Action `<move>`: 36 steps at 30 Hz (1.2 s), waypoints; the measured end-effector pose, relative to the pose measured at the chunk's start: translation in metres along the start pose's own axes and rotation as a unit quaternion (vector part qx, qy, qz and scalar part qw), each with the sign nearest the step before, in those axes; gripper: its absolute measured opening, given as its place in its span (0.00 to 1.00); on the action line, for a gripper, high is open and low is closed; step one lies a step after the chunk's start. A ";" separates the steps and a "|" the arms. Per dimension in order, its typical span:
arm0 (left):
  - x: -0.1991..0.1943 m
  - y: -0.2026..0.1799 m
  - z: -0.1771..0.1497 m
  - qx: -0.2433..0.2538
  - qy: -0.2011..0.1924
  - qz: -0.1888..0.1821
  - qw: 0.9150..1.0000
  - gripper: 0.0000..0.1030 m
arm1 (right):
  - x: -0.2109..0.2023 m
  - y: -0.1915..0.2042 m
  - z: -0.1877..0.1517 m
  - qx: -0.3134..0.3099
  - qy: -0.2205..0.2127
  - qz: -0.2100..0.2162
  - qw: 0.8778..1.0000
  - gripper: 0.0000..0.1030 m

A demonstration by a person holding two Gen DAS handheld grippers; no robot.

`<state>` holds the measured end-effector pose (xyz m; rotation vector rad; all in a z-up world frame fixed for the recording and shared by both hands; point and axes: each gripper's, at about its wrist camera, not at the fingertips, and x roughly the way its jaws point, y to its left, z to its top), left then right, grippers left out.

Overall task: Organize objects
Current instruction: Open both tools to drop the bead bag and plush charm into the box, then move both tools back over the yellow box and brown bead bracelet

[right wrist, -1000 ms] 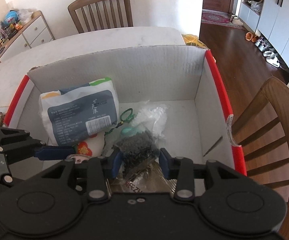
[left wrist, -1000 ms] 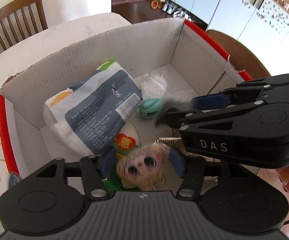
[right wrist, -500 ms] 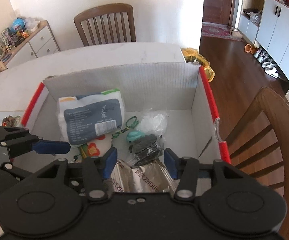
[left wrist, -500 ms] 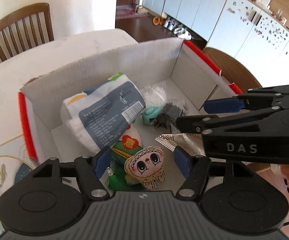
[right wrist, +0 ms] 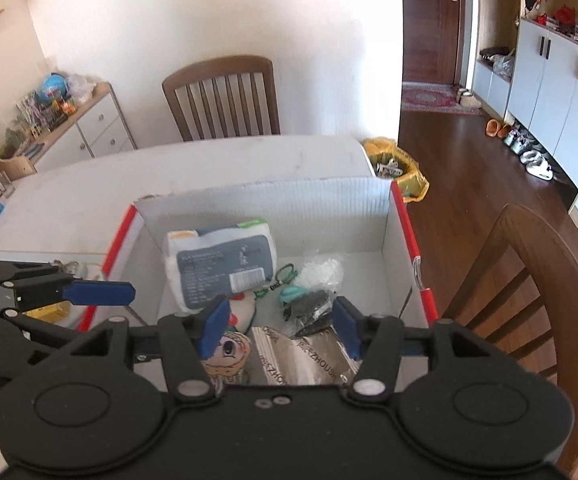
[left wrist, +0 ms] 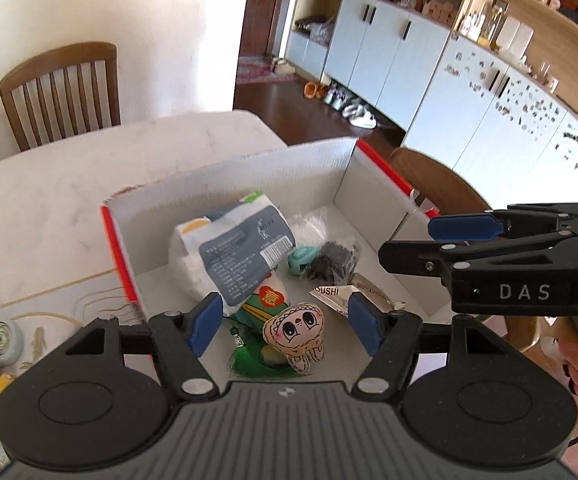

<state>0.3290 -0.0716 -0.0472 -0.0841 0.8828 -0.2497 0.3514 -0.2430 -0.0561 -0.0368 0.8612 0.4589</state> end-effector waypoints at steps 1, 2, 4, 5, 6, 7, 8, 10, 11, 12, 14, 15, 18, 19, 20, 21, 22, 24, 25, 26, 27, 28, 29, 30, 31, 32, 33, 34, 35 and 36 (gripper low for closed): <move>-0.005 0.002 -0.001 -0.001 -0.004 -0.001 1.000 0.67 | -0.004 0.002 -0.001 0.001 -0.006 -0.001 1.000 0.61; -0.011 0.003 -0.002 0.000 -0.009 -0.002 1.000 0.67 | -0.007 0.004 -0.002 0.002 -0.012 -0.002 1.000 0.61; -0.020 0.006 -0.004 0.000 -0.018 0.000 1.000 0.69 | -0.014 0.009 -0.004 0.003 -0.022 -0.002 1.000 0.62; -0.025 0.008 -0.005 -0.002 -0.023 0.000 1.000 0.70 | -0.017 0.011 -0.004 0.005 -0.026 -0.001 1.000 0.63; -0.031 0.011 -0.006 -0.003 -0.026 -0.001 1.000 0.70 | -0.021 0.014 -0.005 0.006 -0.030 -0.001 1.000 0.66; -0.035 0.013 -0.007 -0.006 -0.028 -0.002 1.000 0.70 | -0.024 0.015 -0.006 0.006 -0.035 0.000 0.999 0.68; -0.040 0.016 -0.008 -0.008 -0.031 -0.004 0.999 0.70 | -0.027 0.018 -0.007 0.007 -0.039 0.000 0.999 0.68; -0.048 0.022 -0.011 -0.012 -0.035 -0.009 0.999 0.71 | -0.031 0.025 -0.008 0.006 -0.044 0.001 0.999 0.72; -0.053 0.026 -0.012 -0.014 -0.037 -0.009 0.999 0.74 | -0.034 0.029 -0.009 0.008 -0.048 0.002 0.999 0.73; -0.057 0.029 -0.014 -0.014 -0.040 -0.009 0.999 0.78 | -0.036 0.031 -0.009 0.012 -0.051 0.005 0.999 0.74; -0.065 0.035 -0.017 -0.015 -0.046 -0.009 0.999 0.80 | -0.040 0.039 -0.011 0.016 -0.056 0.011 0.998 0.75; -0.069 0.039 -0.018 -0.017 -0.048 -0.010 0.999 0.80 | -0.041 0.043 -0.012 0.017 -0.059 0.011 0.998 0.78; -0.080 0.050 -0.021 -0.019 -0.054 -0.006 0.998 0.81 | -0.046 0.055 -0.014 0.019 -0.067 0.013 0.998 0.82; -0.084 0.052 -0.023 -0.018 -0.056 -0.005 0.998 0.81 | -0.048 0.058 -0.015 0.022 -0.069 0.014 0.997 0.84; -0.087 0.056 -0.024 -0.016 -0.059 -0.004 0.998 0.81 | -0.049 0.062 -0.015 0.024 -0.072 0.017 0.997 0.85; -0.091 0.060 -0.026 -0.015 -0.061 -0.001 0.998 0.82 | -0.050 0.065 -0.016 0.027 -0.075 0.021 0.997 0.87; -0.093 0.063 -0.027 -0.015 -0.062 0.000 0.998 0.83 | -0.051 0.068 -0.017 0.030 -0.077 0.022 0.996 0.89; -0.100 0.073 -0.029 -0.018 -0.065 0.000 0.998 0.86 | -0.053 0.076 -0.018 0.034 -0.082 0.024 0.996 0.91; -0.103 0.078 -0.031 -0.019 -0.066 -0.001 0.998 0.88 | -0.054 0.081 -0.020 0.036 -0.084 0.024 0.995 0.93; -0.105 0.083 -0.032 -0.021 -0.067 -0.001 0.998 0.92 | -0.054 0.084 -0.021 0.039 -0.087 0.026 0.995 0.94; -0.108 0.088 -0.034 -0.023 -0.069 0.000 0.997 0.95 | -0.054 0.088 -0.022 0.041 -0.089 0.027 0.995 0.95; -0.110 0.092 -0.036 -0.025 -0.071 0.000 0.997 0.96 | -0.055 0.092 -0.023 0.043 -0.091 0.026 0.995 0.96; -0.113 0.097 -0.037 -0.026 -0.073 0.001 0.997 0.96 | -0.055 0.096 -0.025 0.043 -0.094 0.025 0.994 0.96; -0.115 0.101 -0.038 -0.026 -0.073 0.002 0.997 0.96 | -0.055 0.101 -0.025 0.043 -0.097 0.025 0.994 0.97; -0.117 0.106 -0.039 -0.027 -0.074 0.003 0.997 0.96 | -0.055 0.106 -0.026 0.043 -0.098 0.024 0.994 0.97; -0.118 0.111 -0.040 -0.028 -0.074 0.006 0.997 0.96 | -0.055 0.111 -0.027 0.042 -0.098 0.026 0.994 0.97; -0.120 0.115 -0.041 -0.028 -0.074 0.008 0.997 0.97 | -0.054 0.117 -0.028 0.040 -0.098 0.026 0.994 0.97; -0.122 0.120 -0.042 -0.027 -0.075 0.010 0.997 0.98 | -0.053 0.122 -0.028 0.038 -0.098 0.025 0.994 0.97; -0.124 0.125 -0.043 -0.026 -0.077 0.014 0.997 1.00 | -0.053 0.128 -0.029 0.035 -0.098 0.025 0.994 0.98; -0.126 0.129 -0.044 -0.025 -0.079 0.017 0.996 1.00 | -0.051 0.134 -0.029 0.032 -0.097 0.025 0.994 0.98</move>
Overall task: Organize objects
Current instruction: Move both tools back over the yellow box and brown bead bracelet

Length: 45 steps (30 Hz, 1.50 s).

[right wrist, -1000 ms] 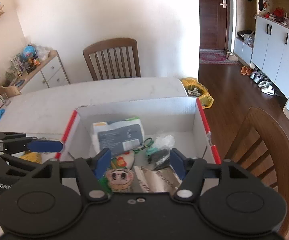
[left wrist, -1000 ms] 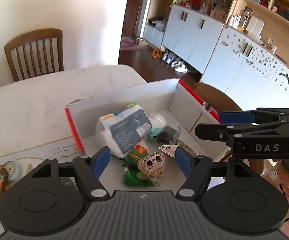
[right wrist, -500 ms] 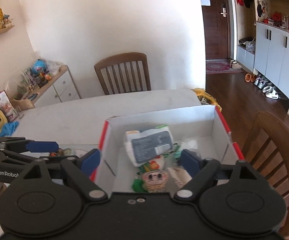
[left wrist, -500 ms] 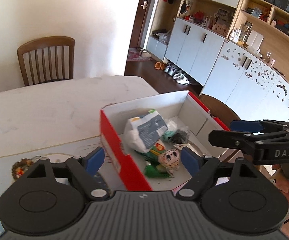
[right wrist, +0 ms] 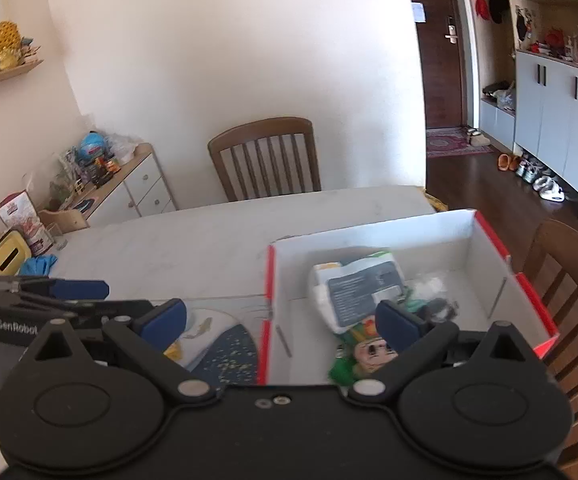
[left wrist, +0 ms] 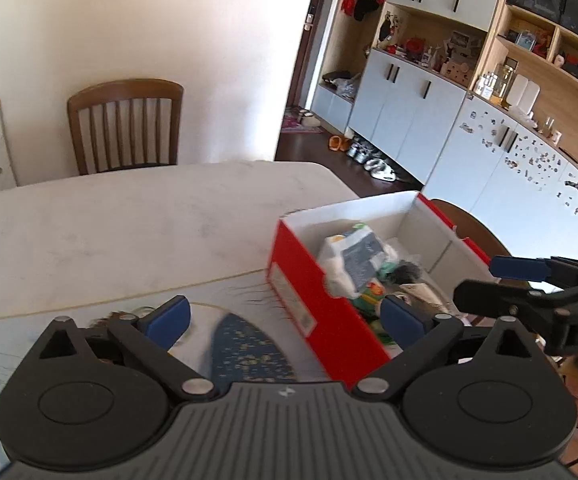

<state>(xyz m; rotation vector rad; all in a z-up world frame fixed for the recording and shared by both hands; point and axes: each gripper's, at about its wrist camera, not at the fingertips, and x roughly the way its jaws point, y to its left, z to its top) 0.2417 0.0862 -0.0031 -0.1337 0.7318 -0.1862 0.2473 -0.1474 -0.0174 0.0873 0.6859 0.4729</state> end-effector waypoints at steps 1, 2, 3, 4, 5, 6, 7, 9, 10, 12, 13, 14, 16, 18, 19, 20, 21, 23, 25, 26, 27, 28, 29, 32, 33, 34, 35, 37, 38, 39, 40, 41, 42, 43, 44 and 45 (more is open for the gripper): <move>-0.002 0.005 -0.001 0.001 -0.002 0.001 1.000 1.00 | 0.001 0.005 -0.001 -0.002 0.000 0.000 1.000 0.98; -0.003 0.010 -0.001 0.000 -0.002 0.000 1.000 1.00 | 0.003 0.009 -0.002 -0.003 0.001 0.001 1.000 0.98; -0.004 0.017 -0.003 -0.003 -0.002 -0.002 1.000 1.00 | 0.005 0.015 -0.003 -0.004 0.003 0.002 1.000 0.98; -0.005 0.023 -0.003 -0.006 -0.004 -0.004 1.000 1.00 | 0.006 0.019 -0.004 -0.005 0.005 0.003 1.000 0.98; -0.007 0.029 -0.003 -0.008 -0.006 -0.005 1.000 1.00 | 0.008 0.024 -0.004 -0.007 0.006 0.003 1.000 0.98; -0.009 0.035 -0.004 -0.010 -0.009 -0.004 1.000 1.00 | 0.010 0.030 -0.005 -0.010 0.008 0.002 1.000 0.98; -0.010 0.040 -0.004 -0.011 -0.011 -0.003 1.000 1.00 | 0.011 0.035 -0.006 -0.012 0.009 0.001 1.000 0.98; -0.011 0.051 -0.003 -0.013 -0.009 0.002 1.000 1.00 | 0.016 0.045 -0.008 -0.015 0.014 0.003 1.000 0.98; -0.012 0.057 -0.002 -0.015 -0.009 0.003 1.000 1.00 | 0.019 0.050 -0.009 -0.018 0.016 0.004 1.000 0.98; -0.013 0.069 -0.001 -0.017 -0.011 0.006 1.000 1.00 | 0.023 0.059 -0.010 -0.024 0.017 0.004 1.000 0.98; -0.014 0.074 0.000 -0.018 -0.012 0.009 1.000 1.00 | 0.025 0.063 -0.011 -0.026 0.019 0.005 0.999 0.98; -0.015 0.081 0.001 -0.020 -0.014 0.014 1.000 1.00 | 0.028 0.068 -0.012 -0.027 0.020 0.006 0.999 0.98; -0.015 0.093 0.004 -0.023 -0.018 0.020 0.999 1.00 | 0.033 0.076 -0.013 -0.031 0.024 0.006 0.999 0.98; -0.017 0.106 0.006 -0.030 -0.023 0.025 0.999 1.00 | 0.038 0.084 -0.014 -0.035 0.027 0.009 0.999 0.98; -0.017 0.112 0.007 -0.033 -0.024 0.026 0.999 1.00 | 0.041 0.088 -0.014 -0.037 0.029 0.010 0.999 0.98; -0.017 0.119 0.008 -0.036 -0.022 0.025 0.999 1.00 | 0.044 0.091 -0.015 -0.040 0.031 0.010 0.999 0.98; -0.016 0.124 0.009 -0.037 -0.020 0.023 0.999 1.00 | 0.047 0.095 -0.015 -0.042 0.033 0.010 0.999 0.98; -0.016 0.134 0.010 -0.039 -0.025 0.029 0.998 1.00 | 0.052 0.101 -0.017 -0.047 0.037 0.012 0.998 0.98; -0.013 0.143 0.010 -0.039 -0.025 0.038 0.998 1.00 | 0.058 0.108 -0.018 -0.052 0.041 0.013 0.998 0.98; -0.011 0.147 0.009 -0.040 -0.024 0.040 0.998 1.00 | 0.062 0.111 -0.018 -0.056 0.044 0.014 0.997 0.98; -0.010 0.151 0.009 -0.041 -0.022 0.043 0.998 1.00 | 0.067 0.114 -0.019 -0.059 0.048 0.015 0.997 0.98; -0.007 0.155 0.008 -0.041 -0.020 0.046 0.998 1.00 | 0.070 0.118 -0.020 -0.062 0.051 0.016 0.997 0.98; -0.004 0.159 0.007 -0.041 -0.017 0.049 0.998 1.00 | 0.074 0.120 -0.021 -0.064 0.055 0.018 0.996 0.98; 0.006 0.170 0.005 -0.042 -0.007 0.057 0.997 1.00 | 0.088 0.128 -0.025 -0.070 0.068 0.021 0.995 0.98; 0.008 0.174 0.004 -0.043 -0.004 0.059 0.997 1.00 | 0.093 0.131 -0.026 -0.072 0.072 0.022 0.995 0.97; 0.011 0.178 0.003 -0.045 -0.001 0.060 0.997 1.00 | 0.097 0.134 -0.027 -0.076 0.075 0.024 0.994 0.97; 0.015 0.181 0.003 -0.046 0.001 0.062 0.997 1.00 | 0.100 0.137 -0.028 -0.080 0.077 0.026 0.993 0.97; 0.021 0.189 -0.001 -0.047 0.007 0.064 0.997 1.00 | 0.109 0.143 -0.032 -0.089 0.082 0.030 0.992 0.97; 0.025 0.192 -0.002 -0.048 0.011 0.063 0.997 1.00 | 0.114 0.147 -0.034 -0.094 0.086 0.033 0.991 0.97; 0.028 0.195 -0.004 -0.046 0.015 0.062 0.997 1.00 | 0.118 0.150 -0.036 -0.100 0.090 0.033 0.990 0.97; 0.032 0.197 -0.006 -0.045 0.019 0.061 0.997 1.00 | 0.122 0.154 -0.037 -0.106 0.094 0.033 0.989 0.97; 0.036 0.198 -0.008 -0.044 0.023 0.061 0.997 1.00 | 0.127 0.157 -0.040 -0.112 0.099 0.034 0.988 0.97; 0.040 0.201 -0.011 -0.044 0.027 0.060 0.997 1.00 | 0.132 0.160 -0.042 -0.117 0.104 0.036 0.987 0.96; 0.044 0.202 -0.012 -0.042 0.031 0.058 0.997 1.00 | 0.136 0.163 -0.043 -0.121 0.108 0.037 0.986 0.96; 0.049 0.203 -0.015 -0.039 0.035 0.059 0.997 1.00 | 0.141 0.166 -0.045 -0.126 0.112 0.037 0.985 0.96; 0.053 0.204 -0.017 -0.033 0.036 0.062 0.997 1.00 | 0.146 0.169 -0.048 -0.131 0.116 0.037 0.984 0.96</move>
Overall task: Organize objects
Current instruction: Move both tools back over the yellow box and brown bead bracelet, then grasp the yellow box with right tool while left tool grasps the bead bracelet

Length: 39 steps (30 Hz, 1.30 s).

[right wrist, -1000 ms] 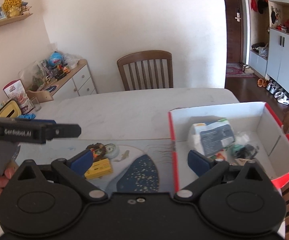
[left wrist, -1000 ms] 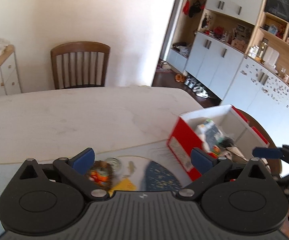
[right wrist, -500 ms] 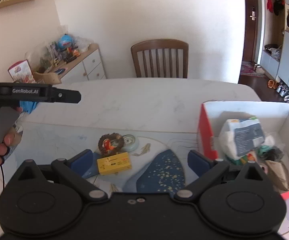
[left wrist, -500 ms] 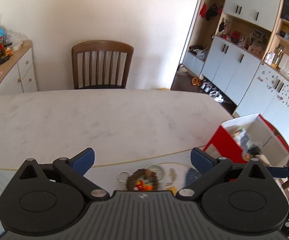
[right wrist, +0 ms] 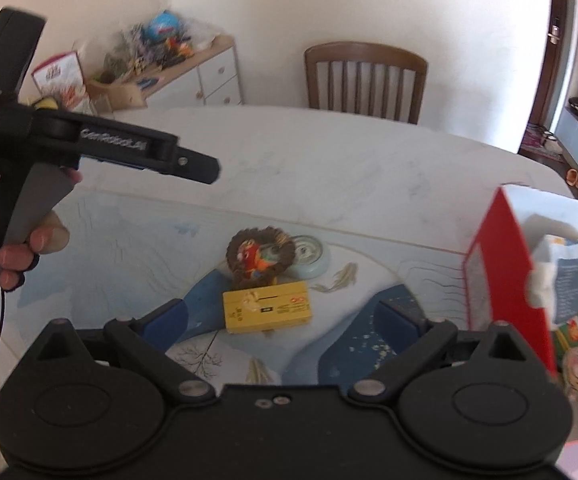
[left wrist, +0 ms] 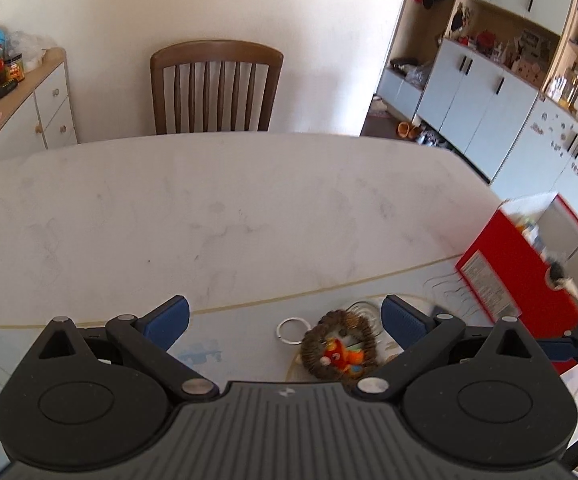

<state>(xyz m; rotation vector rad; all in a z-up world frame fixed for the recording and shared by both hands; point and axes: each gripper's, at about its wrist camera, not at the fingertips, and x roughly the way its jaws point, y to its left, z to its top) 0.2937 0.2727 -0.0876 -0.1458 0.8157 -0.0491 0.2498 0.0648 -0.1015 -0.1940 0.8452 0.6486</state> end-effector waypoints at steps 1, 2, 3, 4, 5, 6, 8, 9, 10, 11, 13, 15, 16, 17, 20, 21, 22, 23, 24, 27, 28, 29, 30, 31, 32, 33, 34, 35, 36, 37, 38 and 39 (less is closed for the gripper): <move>0.005 0.001 -0.001 0.005 0.002 -0.001 1.000 1.00 | 0.005 0.001 -0.001 -0.002 0.004 0.001 1.000 0.96; 0.011 0.001 -0.003 0.010 0.008 -0.002 1.000 1.00 | 0.010 0.001 -0.001 -0.003 0.009 0.002 1.000 0.96; 0.015 0.002 -0.005 0.013 0.012 -0.004 1.000 1.00 | 0.015 0.002 0.000 -0.004 0.013 0.003 1.000 0.95; 0.020 0.002 -0.006 0.016 0.015 -0.007 1.000 1.00 | 0.020 0.003 0.000 -0.006 0.017 0.003 1.000 0.95; 0.025 0.002 -0.008 0.021 0.019 -0.010 1.000 1.00 | 0.024 0.004 0.000 -0.008 0.020 0.004 1.000 0.95; 0.029 0.001 -0.008 0.027 0.022 -0.012 0.999 1.00 | 0.029 0.005 0.000 -0.010 0.024 0.004 1.000 0.95; 0.036 -0.002 -0.011 0.040 0.030 -0.018 0.999 1.00 | 0.036 0.006 0.000 -0.015 0.031 0.004 0.999 0.95; 0.040 -0.003 -0.011 0.045 0.033 -0.018 0.998 1.00 | 0.040 0.007 -0.001 -0.016 0.034 0.005 0.999 0.95; 0.044 -0.003 -0.012 0.049 0.036 -0.019 0.998 1.00 | 0.043 0.007 -0.001 -0.017 0.038 0.006 0.999 0.94; 0.047 -0.003 -0.012 0.052 0.038 -0.022 0.998 1.00 | 0.046 0.007 -0.001 -0.019 0.041 0.006 0.999 0.94; 0.054 -0.003 -0.012 0.053 0.042 -0.023 0.997 0.99 | 0.052 0.007 -0.002 -0.021 0.045 0.006 0.999 0.94; 0.060 -0.002 -0.012 0.049 0.046 -0.025 0.997 0.99 | 0.057 0.006 -0.003 -0.022 0.050 0.006 0.998 0.93; 0.063 -0.001 -0.012 0.046 0.047 -0.026 0.998 0.99 | 0.060 0.006 -0.003 -0.022 0.053 0.007 0.998 0.92; 0.065 0.000 -0.012 0.043 0.048 -0.030 0.997 0.98 | 0.062 0.006 -0.003 -0.022 0.055 0.007 0.998 0.91; 0.068 0.000 -0.013 0.041 0.049 -0.039 0.997 0.88 | 0.068 0.006 -0.004 -0.026 0.058 0.004 0.998 0.89; 0.069 0.000 -0.015 0.043 0.049 -0.042 0.997 0.82 | 0.069 0.006 -0.004 -0.026 0.059 0.005 0.998 0.89; 0.069 -0.001 -0.016 0.046 0.049 -0.044 0.997 0.79 | 0.071 0.006 -0.003 -0.025 0.059 0.006 0.998 0.87; 0.069 -0.002 -0.017 0.050 0.048 -0.047 0.996 0.73 | 0.071 0.006 -0.004 -0.027 0.059 0.007 0.998 0.86; 0.069 -0.003 -0.017 0.053 0.047 -0.050 0.996 0.70 | 0.073 0.006 -0.004 -0.029 0.059 0.007 0.998 0.86; 0.071 -0.006 -0.019 0.057 0.048 -0.058 0.996 0.60 | 0.076 0.007 -0.004 -0.031 0.058 0.008 0.998 0.85; 0.072 -0.006 -0.019 0.056 0.049 -0.062 0.995 0.57 | 0.078 0.007 -0.004 -0.031 0.059 0.009 0.998 0.84; 0.072 -0.007 -0.019 0.056 0.050 -0.067 0.995 0.54 | 0.079 0.008 -0.004 -0.031 0.060 0.008 0.998 0.84; 0.072 -0.009 -0.019 0.057 0.049 -0.068 0.995 0.53 | 0.080 0.008 -0.004 -0.032 0.060 0.008 0.998 0.83; 0.072 -0.009 -0.019 0.058 0.049 -0.071 0.995 0.53 | 0.081 0.009 -0.004 -0.033 0.060 0.008 0.998 0.83; 0.073 -0.009 -0.018 0.057 0.049 -0.076 0.994 0.52 | 0.082 0.009 -0.004 -0.033 0.061 0.007 0.998 0.83; 0.073 -0.010 -0.018 0.057 0.050 -0.077 0.994 0.48 | 0.083 0.009 -0.004 -0.034 0.061 0.007 0.998 0.81; 0.074 -0.011 -0.018 0.057 0.051 -0.078 0.994 0.46 | 0.083 0.009 -0.003 -0.034 0.061 0.007 0.998 0.80; 0.074 -0.011 -0.018 0.056 0.052 -0.078 0.994 0.43 | 0.084 0.009 -0.003 -0.035 0.062 0.007 0.997 0.80; 0.074 -0.011 -0.018 0.054 0.054 -0.080 0.994 0.41 | 0.084 0.009 -0.002 -0.035 0.062 0.006 0.997 0.78; 0.075 -0.011 -0.019 0.053 0.055 -0.081 0.994 0.41 | 0.084 0.009 -0.002 -0.036 0.063 0.004 0.997 0.78; 0.075 -0.011 -0.018 0.052 0.056 -0.083 0.994 0.38 | 0.084 0.009 -0.001 -0.036 0.063 0.002 0.997 0.77; 0.075 -0.011 -0.019 0.052 0.056 -0.086 0.993 0.34 | 0.085 0.009 0.000 -0.036 0.063 0.002 0.997 0.77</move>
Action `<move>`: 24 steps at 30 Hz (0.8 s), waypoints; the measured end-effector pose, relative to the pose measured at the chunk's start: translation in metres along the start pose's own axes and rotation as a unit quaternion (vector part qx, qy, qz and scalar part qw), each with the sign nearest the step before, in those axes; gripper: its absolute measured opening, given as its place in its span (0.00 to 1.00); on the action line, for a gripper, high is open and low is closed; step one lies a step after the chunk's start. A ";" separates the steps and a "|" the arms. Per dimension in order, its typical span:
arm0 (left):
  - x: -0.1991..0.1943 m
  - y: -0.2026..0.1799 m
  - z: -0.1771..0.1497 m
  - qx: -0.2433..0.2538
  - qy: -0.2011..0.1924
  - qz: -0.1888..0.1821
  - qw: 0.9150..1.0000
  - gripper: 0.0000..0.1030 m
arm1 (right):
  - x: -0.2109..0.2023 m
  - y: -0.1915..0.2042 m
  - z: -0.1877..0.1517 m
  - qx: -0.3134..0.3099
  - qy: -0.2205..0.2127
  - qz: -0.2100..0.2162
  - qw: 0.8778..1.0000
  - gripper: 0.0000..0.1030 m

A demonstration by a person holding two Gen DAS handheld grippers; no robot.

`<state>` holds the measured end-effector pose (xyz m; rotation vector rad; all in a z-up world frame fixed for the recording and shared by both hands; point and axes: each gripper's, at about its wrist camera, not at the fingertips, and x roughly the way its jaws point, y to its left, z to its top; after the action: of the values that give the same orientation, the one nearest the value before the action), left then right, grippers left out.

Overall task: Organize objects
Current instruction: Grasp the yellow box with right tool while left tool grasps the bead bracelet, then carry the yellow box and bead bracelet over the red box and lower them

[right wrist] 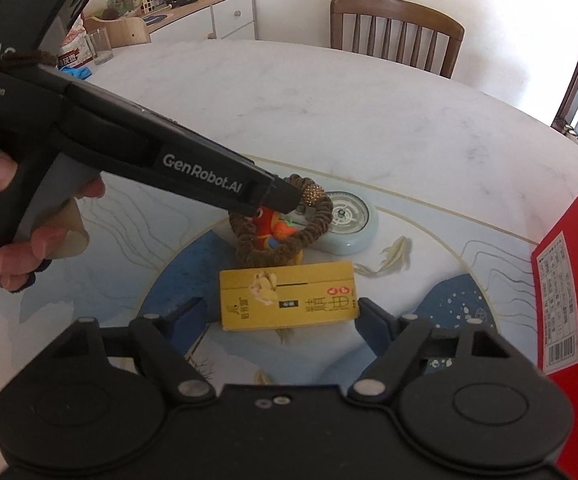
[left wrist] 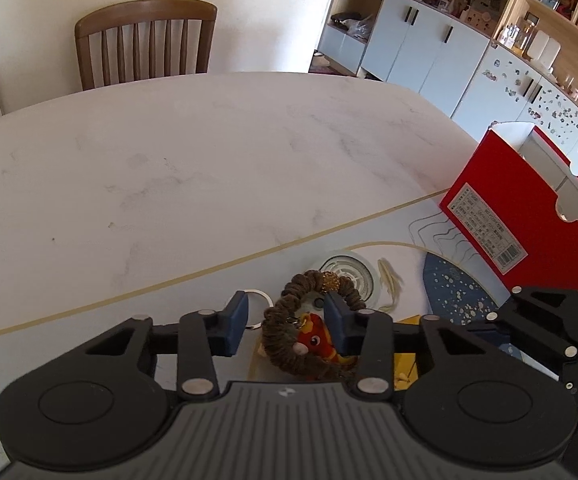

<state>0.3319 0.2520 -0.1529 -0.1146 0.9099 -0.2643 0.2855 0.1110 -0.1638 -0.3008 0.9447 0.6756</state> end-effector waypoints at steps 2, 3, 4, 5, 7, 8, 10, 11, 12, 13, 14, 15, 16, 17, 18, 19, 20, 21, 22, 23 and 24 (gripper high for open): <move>0.000 -0.002 0.000 0.002 0.000 -0.002 1.000 0.32 | 0.000 0.001 0.002 -0.002 0.000 -0.003 1.000 0.75; 0.000 -0.002 0.000 0.003 0.001 -0.002 1.000 0.30 | 0.001 0.002 0.003 -0.004 0.001 -0.007 1.000 0.73; 0.000 -0.003 0.000 0.004 0.001 -0.003 1.000 0.29 | 0.001 0.003 0.003 -0.006 0.001 -0.010 1.000 0.71; 0.000 -0.003 0.000 0.004 0.002 -0.006 1.000 0.25 | 0.002 0.003 0.003 -0.007 0.001 -0.014 1.000 0.70; -0.001 -0.003 0.000 0.001 0.003 -0.009 1.000 0.21 | 0.003 0.002 0.003 -0.006 0.002 -0.016 1.000 0.68; -0.002 -0.003 0.001 -0.001 0.004 -0.011 1.000 0.20 | 0.003 0.002 0.003 -0.004 0.002 -0.015 1.000 0.68; -0.003 -0.001 0.001 -0.007 0.005 -0.012 1.000 0.18 | 0.003 0.002 0.003 -0.006 0.001 -0.019 1.000 0.67; -0.004 0.000 0.002 -0.012 0.006 -0.014 1.000 0.17 | 0.003 0.001 0.002 -0.006 0.000 -0.019 1.000 0.67; -0.005 0.000 0.002 -0.015 0.006 -0.016 1.000 0.16 | 0.002 0.001 0.002 -0.006 -0.001 -0.019 1.000 0.66; -0.006 0.001 0.002 -0.019 0.007 -0.019 1.000 0.15 | 0.002 0.001 0.001 -0.005 -0.002 -0.019 1.000 0.66; -0.007 0.002 0.002 -0.024 0.007 -0.023 0.999 0.14 | 0.001 0.001 0.001 -0.004 -0.004 -0.020 1.000 0.66; -0.009 0.003 0.002 -0.029 0.007 -0.026 0.999 0.13 | 0.000 0.001 0.000 -0.003 -0.005 -0.020 1.000 0.66; -0.010 0.004 0.002 -0.033 0.007 -0.027 0.999 0.12 | -0.001 0.001 0.000 -0.003 -0.006 -0.020 1.000 0.66; -0.012 0.005 0.002 -0.037 0.007 -0.027 0.999 0.09 | -0.003 0.001 -0.001 -0.002 -0.008 -0.022 1.000 0.66; -0.014 0.006 0.003 -0.044 0.006 -0.029 0.999 0.07 | -0.005 0.000 -0.002 -0.001 -0.011 -0.024 1.000 0.66; -0.017 0.007 0.003 -0.052 0.006 -0.033 0.998 0.07 | -0.007 -0.001 -0.003 0.001 -0.012 -0.022 1.000 0.66; -0.020 0.008 0.003 -0.059 0.004 -0.036 0.998 0.07 | -0.009 -0.003 -0.005 0.003 -0.012 -0.020 1.000 0.66; -0.023 0.008 0.003 -0.065 0.003 -0.039 0.997 0.07 | -0.012 -0.003 -0.006 0.004 -0.014 -0.022 1.000 0.66; -0.025 0.008 0.003 -0.065 0.001 -0.040 0.997 0.07 | -0.014 -0.002 -0.007 0.004 -0.017 -0.024 1.000 0.66; -0.027 0.006 0.002 -0.062 0.001 -0.039 0.997 0.07 | -0.019 -0.001 -0.011 0.005 -0.019 -0.024 1.000 0.66; -0.029 0.003 0.001 -0.059 0.001 -0.038 0.998 0.07 | -0.022 -0.002 -0.012 0.007 -0.021 -0.022 1.000 0.66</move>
<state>0.3168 0.2630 -0.1308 -0.2579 0.9248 -0.2806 0.2703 0.0942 -0.1531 -0.2942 0.9002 0.6322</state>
